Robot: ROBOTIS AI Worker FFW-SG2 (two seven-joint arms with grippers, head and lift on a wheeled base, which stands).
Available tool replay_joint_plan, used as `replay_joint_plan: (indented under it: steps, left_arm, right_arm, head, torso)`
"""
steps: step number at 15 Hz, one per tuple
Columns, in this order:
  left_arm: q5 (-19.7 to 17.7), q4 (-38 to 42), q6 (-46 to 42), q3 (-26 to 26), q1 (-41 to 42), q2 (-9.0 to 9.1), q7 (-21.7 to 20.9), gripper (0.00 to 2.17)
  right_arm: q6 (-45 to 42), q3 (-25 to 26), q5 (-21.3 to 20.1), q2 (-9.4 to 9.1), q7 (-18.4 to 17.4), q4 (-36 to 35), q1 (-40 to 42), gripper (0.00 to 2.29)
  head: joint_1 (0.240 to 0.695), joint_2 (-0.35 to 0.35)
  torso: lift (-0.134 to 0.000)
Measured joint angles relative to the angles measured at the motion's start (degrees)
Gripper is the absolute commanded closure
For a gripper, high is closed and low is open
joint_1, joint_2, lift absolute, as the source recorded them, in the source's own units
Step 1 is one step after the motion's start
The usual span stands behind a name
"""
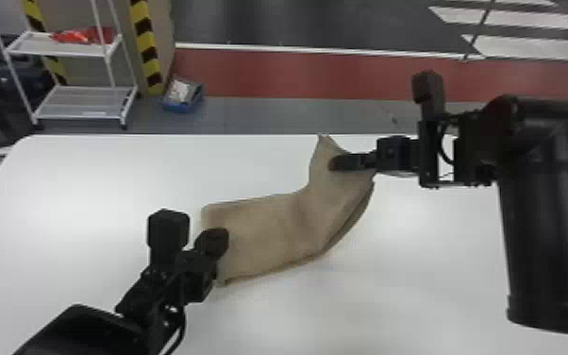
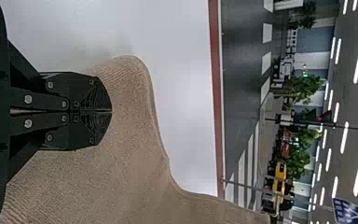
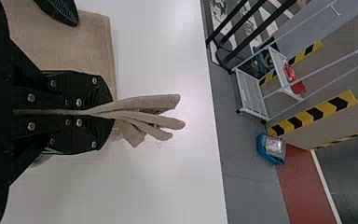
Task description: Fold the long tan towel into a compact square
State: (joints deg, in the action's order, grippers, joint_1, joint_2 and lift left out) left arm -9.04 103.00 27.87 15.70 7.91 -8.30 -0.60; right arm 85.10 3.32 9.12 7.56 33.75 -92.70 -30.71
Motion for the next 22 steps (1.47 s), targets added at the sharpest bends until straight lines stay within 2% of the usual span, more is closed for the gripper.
replay_joint_plan:
  steps: [4,8,14,17,22]
  left_arm:
    - [-0.1,-3.6,0.3,1.0,-1.8,0.63,-0.5,2.07]
    - [-0.3,-5.4,-0.6,2.2,-2.7,1.51,-0.4,2.07]
    - [-0.5,-6.2,-1.5,2.6,-3.2,2.06,-0.4,2.07]
    - [-0.6,-6.3,-1.7,2.7,-3.2,2.08,-0.3,2.07]
    - [-0.6,-6.3,-1.7,2.8,-3.2,2.16,-0.3,2.07]
  right_arm:
    - [0.9,-3.5,-0.9,-4.57,-1.2,-1.9,1.5,1.42]
    - [1.2,-7.4,-2.2,-7.33,-2.8,-2.7,2.8,1.42]
    - [-0.3,-13.6,-3.6,-7.56,-4.5,-2.2,5.4,1.41]
    - [-4.0,-15.2,-4.0,-7.56,-6.4,-1.2,6.5,1.40]
    - [-8.4,-16.3,-3.1,-7.56,-6.4,-0.1,7.7,1.40]
  head:
    - [0.695,-0.024]
    - [0.695,0.009]
    - [0.695,0.030]
    - [0.695,0.034]
    - [0.695,0.045]
  torso:
    - [-0.123]
    - [-0.123]
    - [-0.123]
    - [-0.123]
    - [-0.123]
